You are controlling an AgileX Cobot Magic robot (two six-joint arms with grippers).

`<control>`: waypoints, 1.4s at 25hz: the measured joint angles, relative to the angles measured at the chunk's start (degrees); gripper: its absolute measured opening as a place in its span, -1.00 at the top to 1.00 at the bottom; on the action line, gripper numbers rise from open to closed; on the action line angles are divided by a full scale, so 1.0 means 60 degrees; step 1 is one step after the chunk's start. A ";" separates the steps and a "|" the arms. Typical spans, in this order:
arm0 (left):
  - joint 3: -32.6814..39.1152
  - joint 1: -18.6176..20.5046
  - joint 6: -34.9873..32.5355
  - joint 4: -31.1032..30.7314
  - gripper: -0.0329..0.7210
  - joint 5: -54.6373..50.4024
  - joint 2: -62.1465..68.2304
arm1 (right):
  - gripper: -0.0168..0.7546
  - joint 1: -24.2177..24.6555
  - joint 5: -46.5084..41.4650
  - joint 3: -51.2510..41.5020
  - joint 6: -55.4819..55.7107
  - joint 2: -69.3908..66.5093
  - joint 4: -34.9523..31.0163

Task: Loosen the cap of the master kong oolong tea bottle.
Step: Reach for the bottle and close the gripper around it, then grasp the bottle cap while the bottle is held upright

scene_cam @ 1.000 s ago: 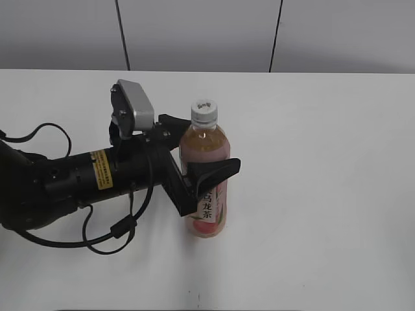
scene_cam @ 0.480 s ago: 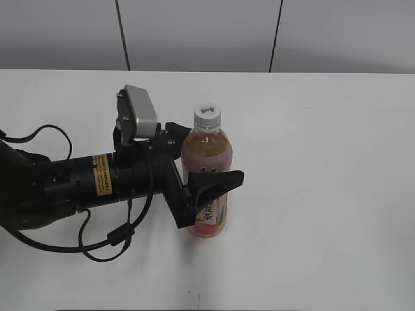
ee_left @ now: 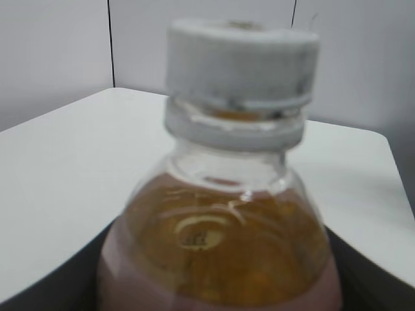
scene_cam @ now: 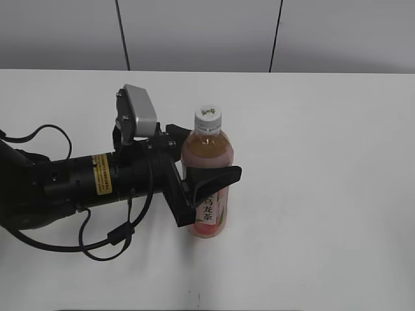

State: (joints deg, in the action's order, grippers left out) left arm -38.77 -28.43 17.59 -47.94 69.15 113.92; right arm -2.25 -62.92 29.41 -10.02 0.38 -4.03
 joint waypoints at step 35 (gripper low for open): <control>-0.0004 0.0000 0.0031 0.0088 -0.30 0.0000 0.0000 | -0.32 0.0000 0.0294 0.2475 -0.1644 -0.5456 -0.2564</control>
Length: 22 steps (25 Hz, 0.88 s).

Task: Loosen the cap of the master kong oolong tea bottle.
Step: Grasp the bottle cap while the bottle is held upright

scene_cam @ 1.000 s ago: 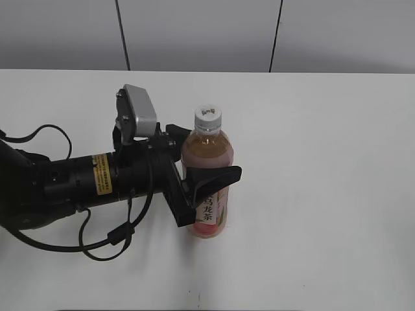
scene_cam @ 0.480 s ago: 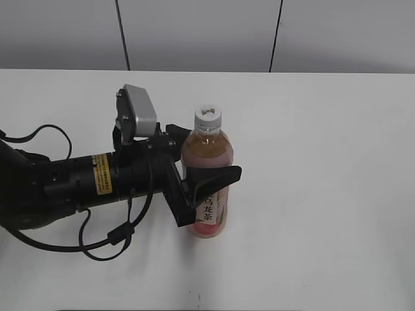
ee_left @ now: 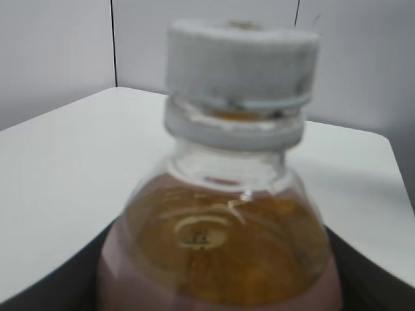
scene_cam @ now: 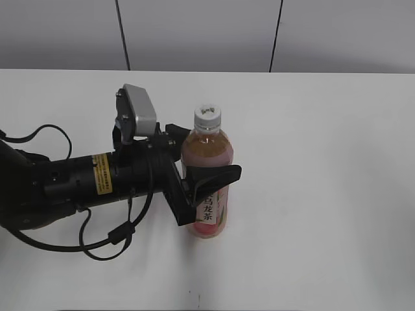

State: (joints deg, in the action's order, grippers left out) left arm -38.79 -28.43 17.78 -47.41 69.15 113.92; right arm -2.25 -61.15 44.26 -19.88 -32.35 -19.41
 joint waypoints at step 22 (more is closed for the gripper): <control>0.0000 0.0000 0.0030 0.0021 -0.30 -0.0008 0.0000 | -0.32 -0.3114 -0.1360 0.7752 -0.0815 -0.7949 -0.0759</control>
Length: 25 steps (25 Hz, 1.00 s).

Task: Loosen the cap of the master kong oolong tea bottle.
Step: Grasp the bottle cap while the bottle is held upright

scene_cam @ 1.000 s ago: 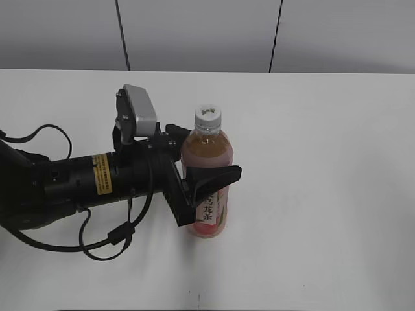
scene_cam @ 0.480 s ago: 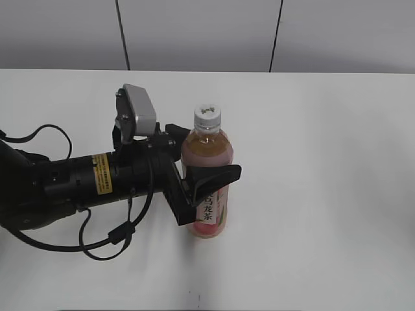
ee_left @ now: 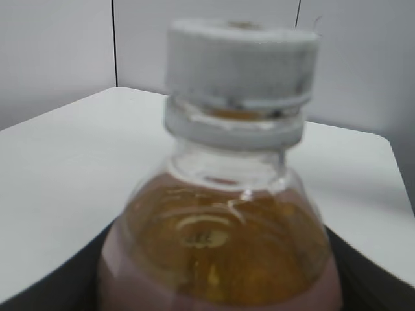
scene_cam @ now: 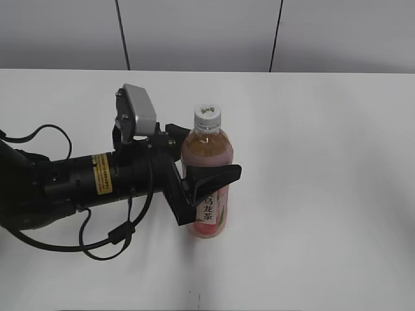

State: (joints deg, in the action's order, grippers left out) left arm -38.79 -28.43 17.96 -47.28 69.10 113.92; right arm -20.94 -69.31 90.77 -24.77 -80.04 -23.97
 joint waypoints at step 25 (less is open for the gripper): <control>0.0000 0.0000 0.0000 0.0000 -0.30 0.0007 0.0000 | -0.10 -0.3591 -0.0099 0.2088 0.4265 -0.3504 0.2635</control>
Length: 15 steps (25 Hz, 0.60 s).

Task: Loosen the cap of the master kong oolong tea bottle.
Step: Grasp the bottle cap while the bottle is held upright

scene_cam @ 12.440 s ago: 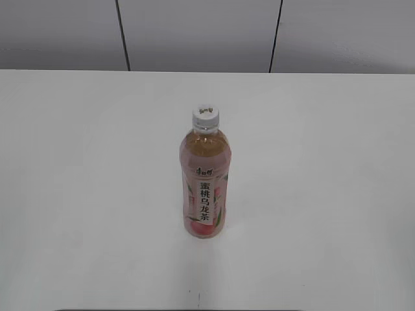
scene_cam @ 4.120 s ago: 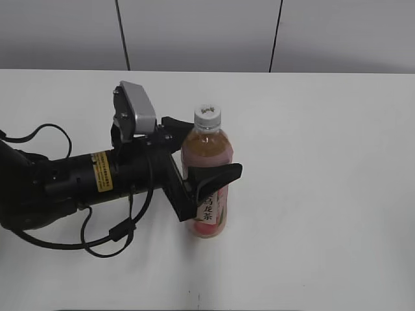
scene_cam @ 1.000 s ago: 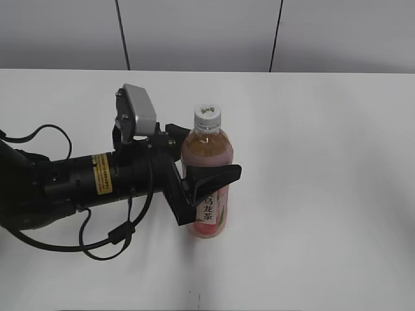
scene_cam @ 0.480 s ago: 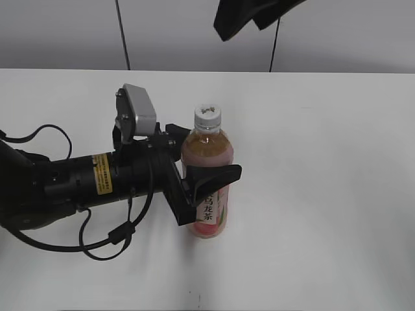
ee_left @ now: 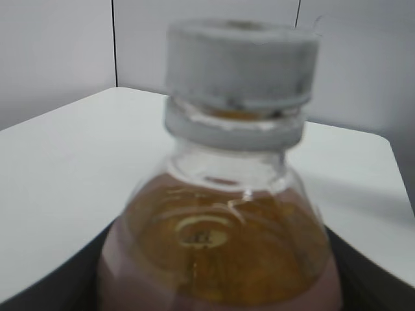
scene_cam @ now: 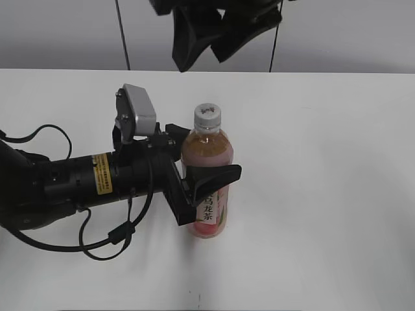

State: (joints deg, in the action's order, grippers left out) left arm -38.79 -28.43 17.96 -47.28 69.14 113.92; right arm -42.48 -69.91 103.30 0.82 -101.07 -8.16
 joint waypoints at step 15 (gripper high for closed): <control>0.0000 0.0000 0.0000 0.0000 -0.30 0.0000 0.0000 | -0.13 -0.0696 -0.0007 -0.0052 0.0736 -0.0400 0.1167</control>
State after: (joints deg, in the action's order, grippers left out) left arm -38.79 -28.43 17.96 -47.28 69.14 113.92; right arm -46.65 -69.95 102.98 5.24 -103.47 -1.16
